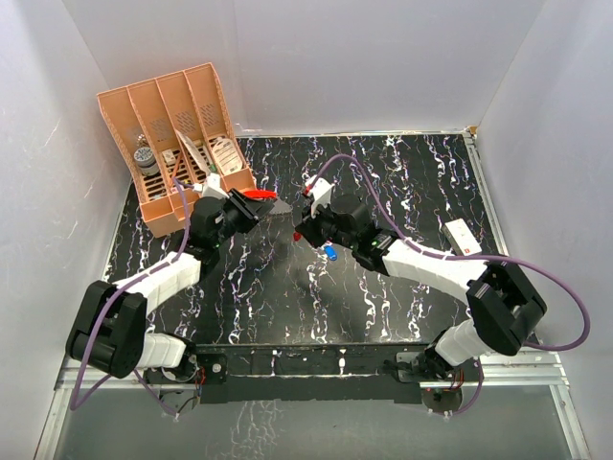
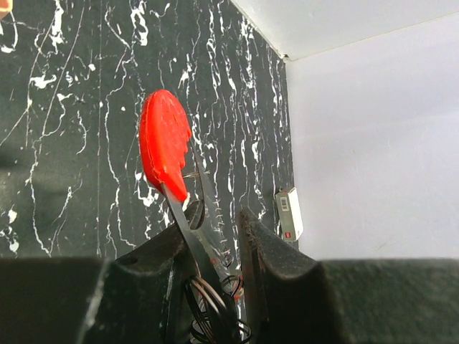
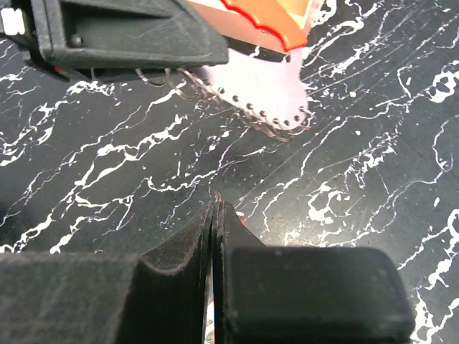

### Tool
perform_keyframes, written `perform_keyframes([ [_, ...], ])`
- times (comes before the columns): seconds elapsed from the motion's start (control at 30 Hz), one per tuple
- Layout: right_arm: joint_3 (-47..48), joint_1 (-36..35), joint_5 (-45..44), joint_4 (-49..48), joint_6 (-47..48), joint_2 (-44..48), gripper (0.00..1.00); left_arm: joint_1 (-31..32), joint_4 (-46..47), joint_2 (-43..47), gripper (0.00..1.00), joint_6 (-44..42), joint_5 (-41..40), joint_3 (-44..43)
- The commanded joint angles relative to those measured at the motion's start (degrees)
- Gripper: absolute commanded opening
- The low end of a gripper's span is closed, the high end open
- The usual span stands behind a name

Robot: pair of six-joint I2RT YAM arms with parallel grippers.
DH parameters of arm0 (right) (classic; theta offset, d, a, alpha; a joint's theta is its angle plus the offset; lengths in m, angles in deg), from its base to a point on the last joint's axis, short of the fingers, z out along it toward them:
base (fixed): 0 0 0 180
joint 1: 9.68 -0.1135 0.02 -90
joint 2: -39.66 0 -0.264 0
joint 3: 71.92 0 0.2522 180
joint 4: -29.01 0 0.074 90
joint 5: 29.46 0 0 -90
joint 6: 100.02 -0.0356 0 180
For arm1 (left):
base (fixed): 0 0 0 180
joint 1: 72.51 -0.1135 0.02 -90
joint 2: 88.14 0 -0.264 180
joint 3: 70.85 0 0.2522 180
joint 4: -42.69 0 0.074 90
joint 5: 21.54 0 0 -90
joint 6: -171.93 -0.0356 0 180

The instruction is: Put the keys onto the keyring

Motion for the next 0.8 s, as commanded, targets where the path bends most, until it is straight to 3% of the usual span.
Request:
perform_keyframes([
  [0.0, 2.17, 0.11, 3.78, -5.77, 1.12, -0.17, 0.0, -0.24, -1.05, 1.99, 0.0, 0.3, 0.92, -3.65],
  [0.33, 1.65, 0.37, 6.52, -8.28, -0.14, -0.15, 0.0, -0.25, 0.82, 1.13, 0.0, 0.95, 1.97, -3.15],
  [0.77, 2.35, 0.83, 7.14, -4.11, 0.48, 0.09, 0.0, -0.25, 2.21, -0.25, 0.0, 0.94, 2.32, -1.66],
])
